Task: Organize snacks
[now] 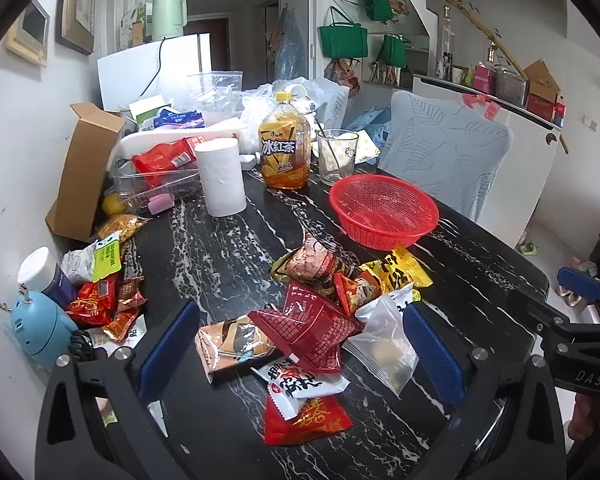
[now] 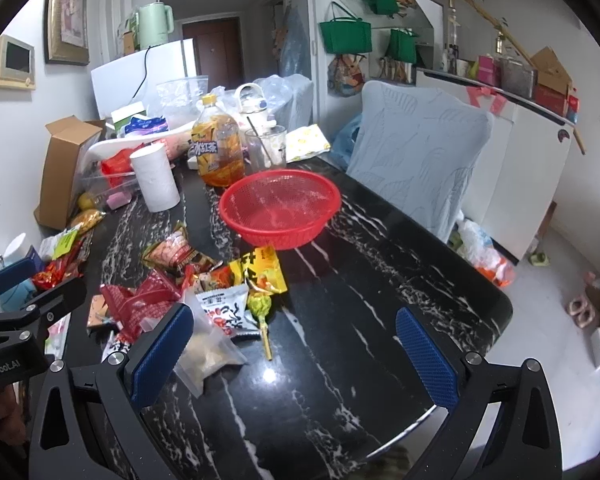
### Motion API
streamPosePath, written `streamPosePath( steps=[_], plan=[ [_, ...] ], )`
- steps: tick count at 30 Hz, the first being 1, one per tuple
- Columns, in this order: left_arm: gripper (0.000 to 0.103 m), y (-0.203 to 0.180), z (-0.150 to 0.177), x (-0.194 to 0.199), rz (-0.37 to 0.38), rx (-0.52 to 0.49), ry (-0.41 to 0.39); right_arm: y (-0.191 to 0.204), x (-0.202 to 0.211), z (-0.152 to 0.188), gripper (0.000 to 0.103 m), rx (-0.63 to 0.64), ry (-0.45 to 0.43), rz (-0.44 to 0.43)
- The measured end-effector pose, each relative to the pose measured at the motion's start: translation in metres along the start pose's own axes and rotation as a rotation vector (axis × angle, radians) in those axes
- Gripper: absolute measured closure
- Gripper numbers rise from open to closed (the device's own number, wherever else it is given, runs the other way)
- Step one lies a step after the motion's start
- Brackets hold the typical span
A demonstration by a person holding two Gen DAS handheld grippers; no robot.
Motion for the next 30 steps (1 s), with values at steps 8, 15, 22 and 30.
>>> streamPosePath(
  steps=[8,15,22,30],
  plan=[
    [0.0,0.007,0.01,-0.011,0.003,0.056,0.032,0.002,-0.01,0.006,0.0,0.022,0.032,-0.032],
    [0.0,0.013,0.025,-0.02,-0.011,0.119,0.074,0.011,-0.028,0.012,0.0,0.064,0.07,-0.088],
    [0.0,0.022,0.036,-0.023,-0.057,0.151,0.09,0.02,-0.05,0.024,0.012,0.09,0.14,-0.163],
    [0.0,0.027,0.064,-0.037,-0.049,0.204,0.161,0.041,-0.069,0.044,0.013,0.144,0.217,-0.292]
  ],
)
Point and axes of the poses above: each gripper's, at about its wrist camera, not at the fingertips, and x roughly against the way its jaws point, y to its left, z to its underside, the point moved 9 cm from there along -x, roughly the way its jaws point
